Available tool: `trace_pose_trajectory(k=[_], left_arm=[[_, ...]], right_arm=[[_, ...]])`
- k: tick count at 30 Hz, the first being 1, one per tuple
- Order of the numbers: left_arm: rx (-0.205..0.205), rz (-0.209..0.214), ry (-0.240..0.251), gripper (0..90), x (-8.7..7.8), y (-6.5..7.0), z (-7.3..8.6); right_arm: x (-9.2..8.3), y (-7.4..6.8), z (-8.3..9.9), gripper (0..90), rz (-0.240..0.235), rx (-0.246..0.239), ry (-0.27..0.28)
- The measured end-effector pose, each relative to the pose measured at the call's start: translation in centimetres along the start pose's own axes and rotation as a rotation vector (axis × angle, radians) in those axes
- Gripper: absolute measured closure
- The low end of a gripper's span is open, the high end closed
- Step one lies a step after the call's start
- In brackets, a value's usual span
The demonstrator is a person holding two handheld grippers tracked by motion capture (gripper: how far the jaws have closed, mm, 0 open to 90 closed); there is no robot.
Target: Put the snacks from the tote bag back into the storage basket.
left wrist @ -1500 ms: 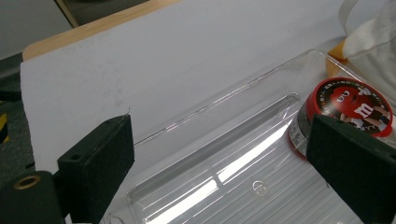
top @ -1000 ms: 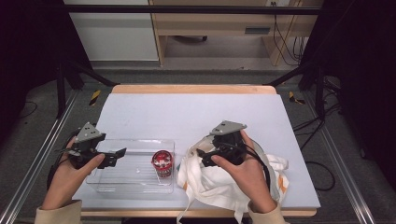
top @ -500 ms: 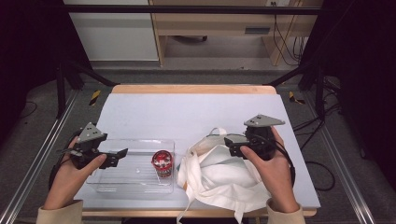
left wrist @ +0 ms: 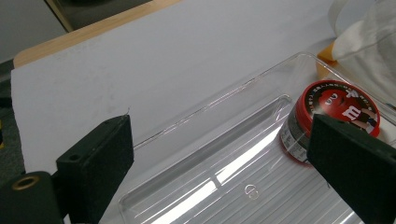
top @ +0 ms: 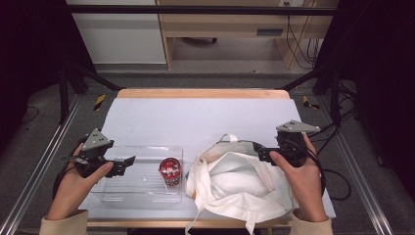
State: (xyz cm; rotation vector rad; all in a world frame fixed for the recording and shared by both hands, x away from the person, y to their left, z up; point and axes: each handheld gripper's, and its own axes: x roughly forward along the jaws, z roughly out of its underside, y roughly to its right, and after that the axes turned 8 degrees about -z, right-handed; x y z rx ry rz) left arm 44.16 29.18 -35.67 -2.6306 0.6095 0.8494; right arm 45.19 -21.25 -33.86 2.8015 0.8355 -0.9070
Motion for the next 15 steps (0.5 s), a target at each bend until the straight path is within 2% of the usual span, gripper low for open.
trace_pose_trajectory(k=[7, 15], left_arm=[[-0.006, -0.003, -0.004, 7.2, 0.2, -0.1, 0.2], [-0.006, 0.000, -0.022, 7.1, 0.8, -0.2, 0.5]], right_arm=[[0.1, 2.3, 1.4, 12.5, 0.054, 0.038, -0.020], [-0.3, 4.8, 3.1, 15.8, 0.106, 0.088, -0.004]])
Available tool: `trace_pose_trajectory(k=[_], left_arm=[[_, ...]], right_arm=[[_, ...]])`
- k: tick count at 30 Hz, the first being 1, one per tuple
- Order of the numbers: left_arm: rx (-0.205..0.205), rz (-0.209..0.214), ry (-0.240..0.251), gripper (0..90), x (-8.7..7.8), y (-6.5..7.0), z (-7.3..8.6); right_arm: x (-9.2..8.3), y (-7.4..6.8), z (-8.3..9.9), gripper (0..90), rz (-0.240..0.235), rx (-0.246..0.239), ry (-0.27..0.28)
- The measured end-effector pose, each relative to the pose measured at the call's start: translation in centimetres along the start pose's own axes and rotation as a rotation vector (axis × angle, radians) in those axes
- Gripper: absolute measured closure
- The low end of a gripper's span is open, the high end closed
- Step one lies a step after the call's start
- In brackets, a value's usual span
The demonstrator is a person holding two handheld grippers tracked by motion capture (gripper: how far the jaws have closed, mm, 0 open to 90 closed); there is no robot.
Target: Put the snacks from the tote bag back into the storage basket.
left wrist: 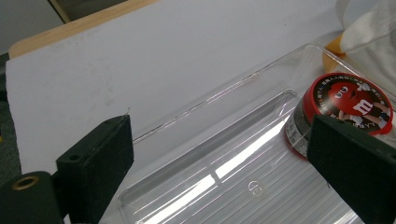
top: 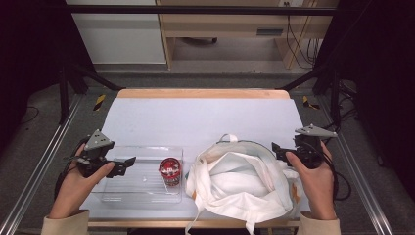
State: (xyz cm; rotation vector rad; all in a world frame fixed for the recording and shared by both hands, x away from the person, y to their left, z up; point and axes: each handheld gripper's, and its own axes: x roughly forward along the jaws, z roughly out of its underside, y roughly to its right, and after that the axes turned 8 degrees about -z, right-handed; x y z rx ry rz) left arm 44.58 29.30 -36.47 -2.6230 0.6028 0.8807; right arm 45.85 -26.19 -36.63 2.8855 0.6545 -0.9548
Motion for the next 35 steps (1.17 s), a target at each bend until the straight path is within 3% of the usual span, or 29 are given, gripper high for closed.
trace_pose_trajectory(k=[18, 30, 35], left_arm=[[-0.005, 0.006, -0.011, 7.2, 0.6, 0.1, 0.3], [0.008, 0.006, -0.016, 7.2, 0.7, 0.2, 0.2], [0.017, 0.009, -0.017, 7.3, 0.7, 0.4, 0.1]], right_arm=[[-0.1, 3.4, 2.3, 14.9, 0.098, 0.083, 0.013], [1.4, 5.0, 4.3, 15.1, 0.099, 0.160, -0.039], [2.2, 5.2, 5.0, 14.7, 0.094, 0.168, -0.074]])
